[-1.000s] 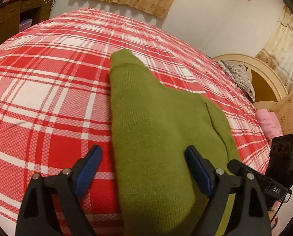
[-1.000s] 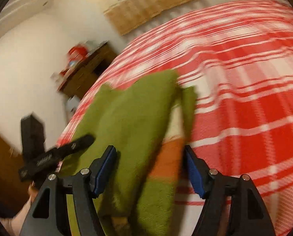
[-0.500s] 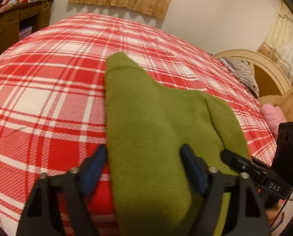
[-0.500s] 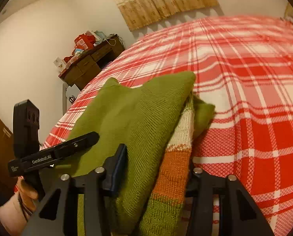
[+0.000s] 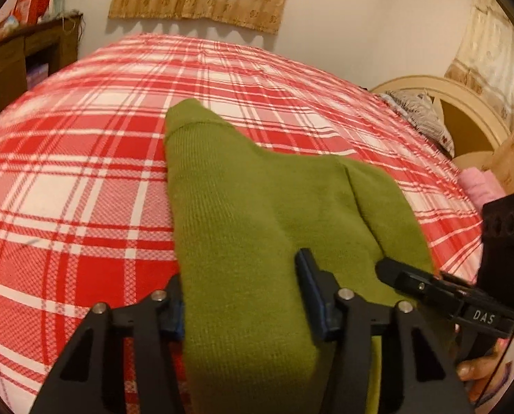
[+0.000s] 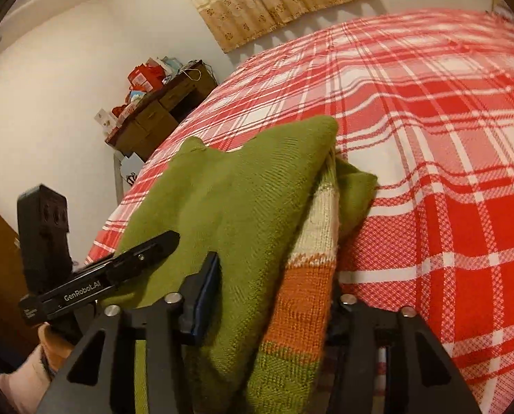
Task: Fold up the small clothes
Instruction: 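Grasp the bundle edge with the left gripper while the right gripper grips the striped side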
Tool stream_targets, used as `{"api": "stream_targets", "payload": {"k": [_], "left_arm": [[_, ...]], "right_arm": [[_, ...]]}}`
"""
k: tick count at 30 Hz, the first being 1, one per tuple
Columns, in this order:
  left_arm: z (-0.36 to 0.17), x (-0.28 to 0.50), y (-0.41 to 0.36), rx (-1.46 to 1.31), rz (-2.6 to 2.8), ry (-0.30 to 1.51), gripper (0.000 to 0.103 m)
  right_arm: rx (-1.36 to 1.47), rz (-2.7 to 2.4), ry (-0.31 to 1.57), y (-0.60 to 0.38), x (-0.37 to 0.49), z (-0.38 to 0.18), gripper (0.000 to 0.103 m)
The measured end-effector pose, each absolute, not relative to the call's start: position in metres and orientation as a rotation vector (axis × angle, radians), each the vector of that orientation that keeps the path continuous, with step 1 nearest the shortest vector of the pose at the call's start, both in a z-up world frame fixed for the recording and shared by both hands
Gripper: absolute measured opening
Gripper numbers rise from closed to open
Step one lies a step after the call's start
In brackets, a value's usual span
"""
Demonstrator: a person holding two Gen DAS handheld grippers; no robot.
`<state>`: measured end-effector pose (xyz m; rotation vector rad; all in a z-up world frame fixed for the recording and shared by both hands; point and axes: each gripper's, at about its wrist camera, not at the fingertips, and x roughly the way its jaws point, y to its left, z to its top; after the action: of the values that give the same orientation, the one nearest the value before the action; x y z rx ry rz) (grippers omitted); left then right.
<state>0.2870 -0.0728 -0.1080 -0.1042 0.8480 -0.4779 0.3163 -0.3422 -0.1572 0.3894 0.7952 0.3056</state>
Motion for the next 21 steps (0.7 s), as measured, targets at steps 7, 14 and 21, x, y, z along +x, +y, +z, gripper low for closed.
{"api": "stream_targets", "payload": {"k": [7, 14, 21], "left_arm": [[-0.096, 0.275, -0.073, -0.065, -0.455, 0.9, 0.041], [-0.092, 0.227, -0.062, -0.04, -0.51, 1.028, 0.04], [-0.097, 0.225, -0.076, 0.057, -0.427, 0.98, 0.071]], "right_arm": [[0.458, 0.281, 0.77, -0.334, 0.283, -0.136, 0.033], [0.47, 0.33, 0.834, -0.326, 0.215, -0.134, 0.033], [0.58, 0.255, 0.844, -0.341, 0.206, -0.159, 0.057]]}}
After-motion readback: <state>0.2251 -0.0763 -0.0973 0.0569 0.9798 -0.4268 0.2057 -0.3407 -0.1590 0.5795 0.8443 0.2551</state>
